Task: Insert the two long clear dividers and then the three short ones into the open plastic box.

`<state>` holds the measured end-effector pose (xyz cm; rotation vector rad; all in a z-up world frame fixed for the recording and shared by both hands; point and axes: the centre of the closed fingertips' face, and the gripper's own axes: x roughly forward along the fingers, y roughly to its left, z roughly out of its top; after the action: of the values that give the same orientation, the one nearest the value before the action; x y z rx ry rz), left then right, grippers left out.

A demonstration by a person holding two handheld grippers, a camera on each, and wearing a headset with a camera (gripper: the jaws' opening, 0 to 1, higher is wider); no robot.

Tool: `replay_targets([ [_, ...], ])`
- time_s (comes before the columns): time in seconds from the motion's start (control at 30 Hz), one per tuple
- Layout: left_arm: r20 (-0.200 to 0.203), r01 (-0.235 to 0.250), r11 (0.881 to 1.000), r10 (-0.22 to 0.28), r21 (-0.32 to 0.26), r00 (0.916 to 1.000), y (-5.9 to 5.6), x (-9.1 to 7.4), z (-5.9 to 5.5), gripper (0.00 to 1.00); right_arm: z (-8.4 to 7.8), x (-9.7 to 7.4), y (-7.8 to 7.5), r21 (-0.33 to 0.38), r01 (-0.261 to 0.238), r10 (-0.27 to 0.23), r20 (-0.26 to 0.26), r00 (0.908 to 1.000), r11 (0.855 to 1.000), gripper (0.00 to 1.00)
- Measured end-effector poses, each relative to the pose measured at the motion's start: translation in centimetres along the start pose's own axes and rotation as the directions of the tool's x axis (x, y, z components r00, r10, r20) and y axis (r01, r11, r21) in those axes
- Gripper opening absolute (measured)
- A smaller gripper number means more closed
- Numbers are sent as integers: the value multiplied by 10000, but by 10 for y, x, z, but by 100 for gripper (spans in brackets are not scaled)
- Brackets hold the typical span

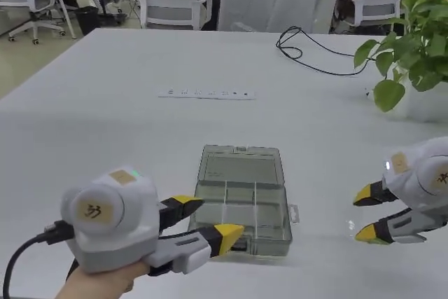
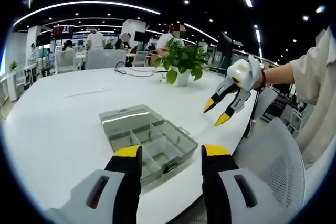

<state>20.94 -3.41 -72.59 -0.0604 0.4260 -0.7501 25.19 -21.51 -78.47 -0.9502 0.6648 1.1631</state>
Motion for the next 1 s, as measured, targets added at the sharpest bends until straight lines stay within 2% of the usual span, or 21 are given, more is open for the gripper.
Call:
replay_targets([
  [0.33, 363, 562, 9946, -532, -877, 9979, -8, -1, 3, 32, 58, 2, 6, -1024, 246, -153, 915, 9957, 9944, 32],
  [0.57, 568, 916, 9870, -847, -1323, 9948, -12, 0, 6, 27, 95, 4, 12, -1446, 410, -175, 1597, 9870, 9886, 32],
  [1.0, 764, 1520, 9618, -1380, -2277, 9875, -20, 2, 8, 19, 137, 5, 25, -2240, 589, -56, 2316, 9728, 9728, 32],
])
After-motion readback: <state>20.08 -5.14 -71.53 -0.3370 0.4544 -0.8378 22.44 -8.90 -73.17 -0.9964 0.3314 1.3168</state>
